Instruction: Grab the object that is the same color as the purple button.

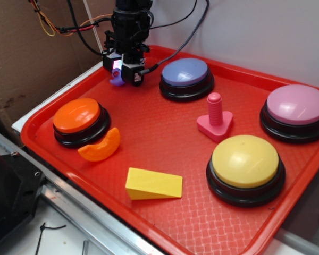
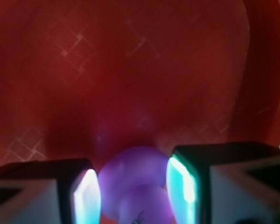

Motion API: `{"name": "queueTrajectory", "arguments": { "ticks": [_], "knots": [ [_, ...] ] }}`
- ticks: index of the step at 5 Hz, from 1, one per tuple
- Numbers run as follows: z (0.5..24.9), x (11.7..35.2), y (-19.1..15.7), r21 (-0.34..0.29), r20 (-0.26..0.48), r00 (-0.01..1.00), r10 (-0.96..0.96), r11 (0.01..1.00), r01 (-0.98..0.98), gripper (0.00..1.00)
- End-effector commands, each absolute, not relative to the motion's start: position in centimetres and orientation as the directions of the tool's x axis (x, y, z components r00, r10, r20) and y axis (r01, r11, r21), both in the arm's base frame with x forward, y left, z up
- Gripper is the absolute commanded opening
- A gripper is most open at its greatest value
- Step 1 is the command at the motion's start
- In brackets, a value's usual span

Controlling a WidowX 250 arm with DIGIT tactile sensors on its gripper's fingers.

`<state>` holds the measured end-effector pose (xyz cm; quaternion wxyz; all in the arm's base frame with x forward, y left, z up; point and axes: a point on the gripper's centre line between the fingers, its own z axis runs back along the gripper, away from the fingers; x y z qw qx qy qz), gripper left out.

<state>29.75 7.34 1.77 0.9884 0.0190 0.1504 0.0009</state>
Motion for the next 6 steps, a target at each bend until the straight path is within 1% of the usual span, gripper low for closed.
{"name": "queueTrajectory", "arguments": {
  "ticks": [1,2,3,4,5,6],
  "knots": [
    [10.4,28.5,7.0,0.144,-0.110,0.994,0.003,0.990,0.013,0.00],
    [15.3,25.6,4.2,0.184,-0.037,0.999,0.023,0.983,-0.016,0.00],
    [20.3,21.2,1.1,0.068,0.060,0.994,0.090,0.993,-0.094,0.00],
    [25.3,18.7,0.1,0.008,0.109,0.991,0.077,0.997,-0.079,0.00],
    [28.2,18.2,0.7,0.002,0.090,0.990,0.107,0.994,-0.108,0.00],
    [27.6,18.4,1.3,0.031,0.082,0.988,0.132,0.990,-0.135,0.00]
  ]
}}
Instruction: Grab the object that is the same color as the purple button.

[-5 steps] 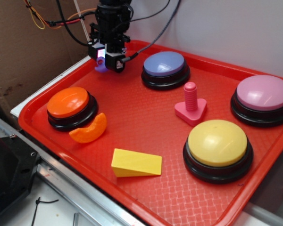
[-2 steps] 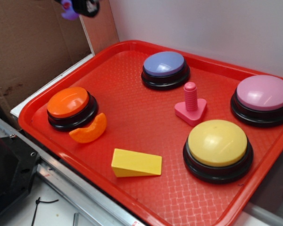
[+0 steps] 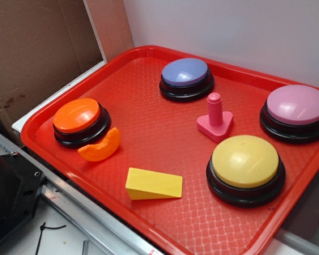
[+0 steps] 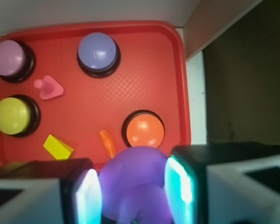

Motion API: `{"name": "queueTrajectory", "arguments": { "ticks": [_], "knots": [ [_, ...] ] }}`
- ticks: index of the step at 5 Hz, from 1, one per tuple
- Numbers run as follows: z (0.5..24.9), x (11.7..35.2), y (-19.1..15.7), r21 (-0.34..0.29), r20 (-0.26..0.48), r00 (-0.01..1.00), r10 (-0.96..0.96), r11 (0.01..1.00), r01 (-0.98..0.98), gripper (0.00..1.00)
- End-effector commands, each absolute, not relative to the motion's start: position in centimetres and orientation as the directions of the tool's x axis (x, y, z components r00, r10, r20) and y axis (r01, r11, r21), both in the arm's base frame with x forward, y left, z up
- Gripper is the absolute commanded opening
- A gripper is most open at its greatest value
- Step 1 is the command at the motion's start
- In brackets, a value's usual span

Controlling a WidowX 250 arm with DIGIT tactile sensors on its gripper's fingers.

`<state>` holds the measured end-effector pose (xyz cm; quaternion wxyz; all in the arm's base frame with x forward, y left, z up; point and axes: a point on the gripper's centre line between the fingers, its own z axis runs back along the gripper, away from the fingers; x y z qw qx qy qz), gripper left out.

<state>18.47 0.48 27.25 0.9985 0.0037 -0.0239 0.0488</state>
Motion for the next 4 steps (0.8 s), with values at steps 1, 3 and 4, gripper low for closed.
{"name": "queueTrajectory", "arguments": {
  "ticks": [1,3,4],
  "knots": [
    [26.84,18.37,1.55,0.073,0.077,0.985,0.152,0.985,-0.158,0.00],
    [26.22,18.77,1.30,0.096,0.048,0.986,0.157,0.982,-0.161,0.20],
    [25.92,18.88,1.18,0.125,0.060,0.986,0.158,0.978,-0.164,0.00]
  ]
}}
